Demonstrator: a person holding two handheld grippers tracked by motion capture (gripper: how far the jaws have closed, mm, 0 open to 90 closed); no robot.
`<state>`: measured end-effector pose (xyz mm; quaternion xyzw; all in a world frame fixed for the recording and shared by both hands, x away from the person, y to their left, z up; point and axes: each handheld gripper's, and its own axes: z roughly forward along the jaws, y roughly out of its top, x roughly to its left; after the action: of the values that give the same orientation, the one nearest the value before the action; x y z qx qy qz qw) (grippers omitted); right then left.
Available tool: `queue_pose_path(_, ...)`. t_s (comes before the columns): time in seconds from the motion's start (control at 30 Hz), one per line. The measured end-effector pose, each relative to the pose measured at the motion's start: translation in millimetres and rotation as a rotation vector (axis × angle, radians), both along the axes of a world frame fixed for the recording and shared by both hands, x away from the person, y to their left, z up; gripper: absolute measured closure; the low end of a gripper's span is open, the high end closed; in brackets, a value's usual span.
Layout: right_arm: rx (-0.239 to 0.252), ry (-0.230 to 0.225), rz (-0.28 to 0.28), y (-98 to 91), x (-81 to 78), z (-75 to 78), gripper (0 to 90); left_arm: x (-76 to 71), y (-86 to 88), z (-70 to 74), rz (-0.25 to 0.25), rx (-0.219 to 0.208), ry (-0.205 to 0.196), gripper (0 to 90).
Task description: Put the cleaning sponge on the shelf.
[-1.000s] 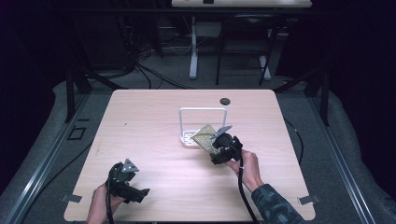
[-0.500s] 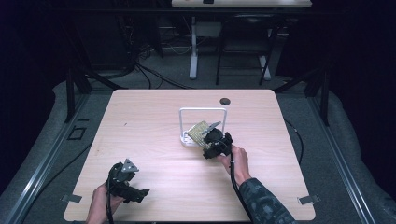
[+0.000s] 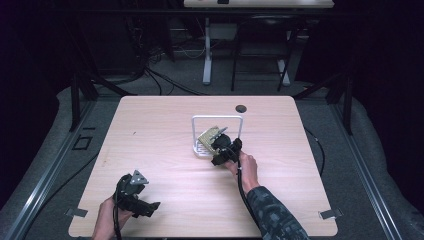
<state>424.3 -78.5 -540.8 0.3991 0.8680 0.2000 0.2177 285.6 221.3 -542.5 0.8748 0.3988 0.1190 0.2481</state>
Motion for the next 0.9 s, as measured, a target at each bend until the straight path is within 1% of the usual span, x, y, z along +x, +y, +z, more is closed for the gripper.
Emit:
queue_pose_path(0.1, 0.013, 0.011, -0.011, 1.8, 3.7, -2.6, 25.4, -0.3, 0.1, 0.1, -0.001, -0.001, 0.000, 1.2)
queue_pose_path(0.17, 0.025, 0.027, -0.022, 2.5, 6.8, -5.1, 24.8, -0.1, 0.4, -0.1, -0.001, -0.003, 0.001, 1.2)
queue_pose_path(0.3, 0.021, 0.031, -0.029, 5.3, 10.8, -7.6, 23.4, 0.0, 0.1, -0.2, -0.001, -0.002, 0.002, 1.2)
queue_pose_path(0.37, 0.016, 0.042, -0.027, 7.8, 12.1, -8.3, 22.0, 0.1, 0.0, -0.4, 0.000, -0.001, 0.003, 1.2)
queue_pose_path(0.47, 0.017, 0.038, -0.030, 12.1, 13.5, -9.3, 17.5, 0.1, 0.2, -0.2, 0.000, -0.003, 0.001, 1.2)
queue_pose_path(0.5, 0.008, 0.029, -0.032, 13.2, 14.0, -9.4, 15.6, 0.2, 0.6, 0.1, -0.003, -0.005, 0.001, 1.3)
queue_pose_path(0.57, 0.014, 0.019, -0.039, 15.3, 14.3, -9.5, 14.0, 0.2, 1.1, 0.3, 0.000, -0.006, 0.000, 1.4)
queue_pose_path(0.6, 0.008, 0.011, -0.042, 16.1, 14.5, -9.5, 13.3, 0.0, 1.3, 0.1, 0.004, -0.006, -0.003, 1.3)
queue_pose_path(0.7, 0.004, 0.006, -0.036, 17.6, 15.4, -10.4, 10.7, -0.1, 1.6, 0.3, 0.006, -0.009, -0.004, 1.4)
queue_pose_path(0.77, 0.018, 0.013, -0.039, 18.8, 14.8, -11.3, 7.6, 0.0, 1.4, 0.2, 0.004, -0.007, -0.004, 1.4)
queue_pose_path(0.8, 0.013, 0.009, -0.027, 18.7, 15.3, -11.1, 5.2, 0.1, 1.3, 0.1, 0.003, -0.006, -0.003, 1.4)
queue_pose_path(0.83, 0.017, 0.010, -0.023, 18.8, 15.0, -10.8, 1.3, 0.2, 1.2, 0.1, 0.000, -0.006, -0.001, 1.4)
queue_pose_path(0.87, 0.035, 0.016, -0.019, 19.2, 14.5, -10.1, 0.3, 0.2, 1.2, 0.2, 0.000, -0.006, -0.001, 1.4)
queue_pose_path(0.9, 0.042, 0.019, -0.015, 19.6, 14.1, -9.6, 0.3, 0.1, 1.2, 0.2, -0.001, -0.007, 0.000, 1.4)
